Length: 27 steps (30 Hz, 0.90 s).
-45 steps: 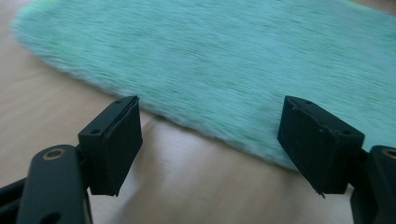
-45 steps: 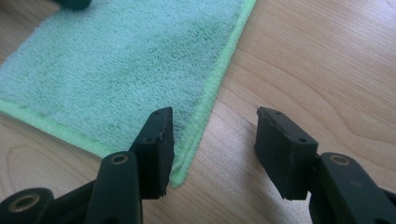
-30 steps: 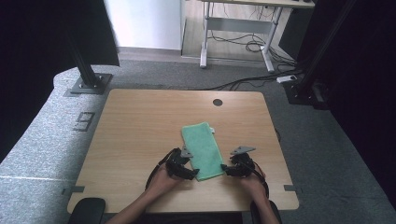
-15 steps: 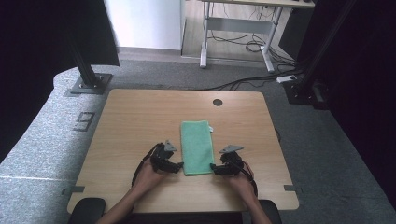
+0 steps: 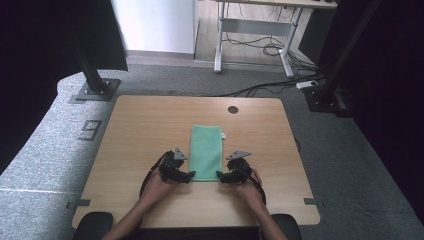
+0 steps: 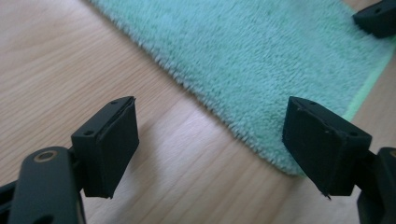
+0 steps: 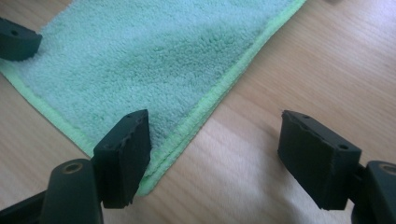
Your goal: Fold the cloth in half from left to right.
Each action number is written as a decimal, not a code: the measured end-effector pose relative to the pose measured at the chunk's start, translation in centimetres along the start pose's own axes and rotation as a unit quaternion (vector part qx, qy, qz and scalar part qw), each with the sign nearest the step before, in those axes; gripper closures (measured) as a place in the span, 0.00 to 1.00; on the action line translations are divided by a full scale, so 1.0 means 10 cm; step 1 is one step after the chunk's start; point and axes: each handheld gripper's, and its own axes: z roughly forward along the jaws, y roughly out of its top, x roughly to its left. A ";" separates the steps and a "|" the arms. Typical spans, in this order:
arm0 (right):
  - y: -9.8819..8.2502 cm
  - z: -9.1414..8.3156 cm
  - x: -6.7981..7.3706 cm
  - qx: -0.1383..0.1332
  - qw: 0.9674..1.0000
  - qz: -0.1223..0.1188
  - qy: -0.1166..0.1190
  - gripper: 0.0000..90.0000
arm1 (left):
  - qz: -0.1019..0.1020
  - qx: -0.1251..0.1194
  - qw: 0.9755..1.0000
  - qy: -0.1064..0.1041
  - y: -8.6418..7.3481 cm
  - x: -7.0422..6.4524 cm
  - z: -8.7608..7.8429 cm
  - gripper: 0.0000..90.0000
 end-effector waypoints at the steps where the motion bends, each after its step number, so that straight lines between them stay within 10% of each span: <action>1: 0.01 0.01 0.00 -0.002 1.000 0.000 0.000 0.28 | -0.004 0.002 1.000 0.000 0.00 0.03 0.00 0.21; 27: 0.17 0.16 -0.13 0.001 1.000 0.010 -0.005 0.24 | -0.025 -0.014 1.000 0.011 0.05 0.23 0.11 0.18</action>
